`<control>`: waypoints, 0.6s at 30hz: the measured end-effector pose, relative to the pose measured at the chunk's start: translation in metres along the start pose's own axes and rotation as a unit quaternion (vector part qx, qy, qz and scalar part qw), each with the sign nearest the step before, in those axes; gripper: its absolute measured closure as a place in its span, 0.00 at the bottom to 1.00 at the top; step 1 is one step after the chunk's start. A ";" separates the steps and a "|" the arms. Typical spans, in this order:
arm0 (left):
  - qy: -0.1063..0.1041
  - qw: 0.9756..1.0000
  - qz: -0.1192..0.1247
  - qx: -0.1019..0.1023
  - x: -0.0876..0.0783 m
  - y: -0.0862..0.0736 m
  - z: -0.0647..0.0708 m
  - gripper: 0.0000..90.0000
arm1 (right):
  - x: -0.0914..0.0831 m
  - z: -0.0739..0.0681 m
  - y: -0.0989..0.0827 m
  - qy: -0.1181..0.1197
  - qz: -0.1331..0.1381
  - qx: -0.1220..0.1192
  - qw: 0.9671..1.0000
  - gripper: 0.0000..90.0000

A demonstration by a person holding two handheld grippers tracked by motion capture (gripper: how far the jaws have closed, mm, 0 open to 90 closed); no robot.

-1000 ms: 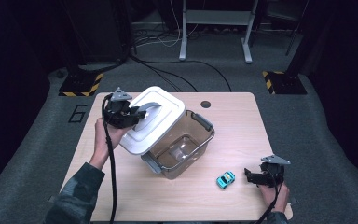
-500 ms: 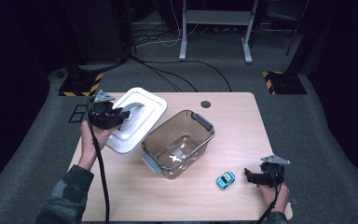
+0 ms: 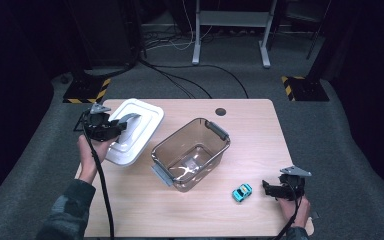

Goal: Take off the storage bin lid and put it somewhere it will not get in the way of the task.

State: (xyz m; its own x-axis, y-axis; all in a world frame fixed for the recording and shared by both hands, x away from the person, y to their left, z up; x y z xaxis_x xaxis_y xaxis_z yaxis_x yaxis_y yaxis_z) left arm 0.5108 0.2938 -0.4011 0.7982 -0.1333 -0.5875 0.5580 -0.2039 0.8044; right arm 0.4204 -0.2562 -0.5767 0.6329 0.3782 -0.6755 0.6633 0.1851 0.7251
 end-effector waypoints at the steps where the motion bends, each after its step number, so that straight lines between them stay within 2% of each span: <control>1: 0.002 1.000 -0.003 -0.003 0.001 -0.002 -0.002 0.74 | 0.000 0.000 0.000 0.000 0.000 0.000 1.000 0.04; 5: 0.011 1.000 -0.007 -0.015 0.010 -0.012 -0.008 0.74 | 0.000 0.000 0.000 0.000 0.000 0.000 1.000 0.04; 18: 0.030 0.999 -0.037 -0.025 0.037 -0.044 -0.015 0.74 | 0.000 0.000 0.000 -0.001 0.000 0.000 1.000 0.04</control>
State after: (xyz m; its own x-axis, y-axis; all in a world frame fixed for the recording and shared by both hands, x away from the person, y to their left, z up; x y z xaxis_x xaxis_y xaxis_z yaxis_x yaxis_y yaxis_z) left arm 0.5189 0.3128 -0.4569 0.7658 -0.0605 -0.6402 0.6254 -0.1617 0.7633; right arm 0.4204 -0.2562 -0.5767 0.6334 0.3773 -0.6756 0.6633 0.1850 0.7252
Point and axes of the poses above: each handheld gripper's, and its own axes: x roughly forward along the jaws, y roughly out of its top, z roughly to its right, the point moved 7 cm from there along x, roughly forward along the jaws, and after that the axes turned 11 degrees about y, right-handed, at the moved point
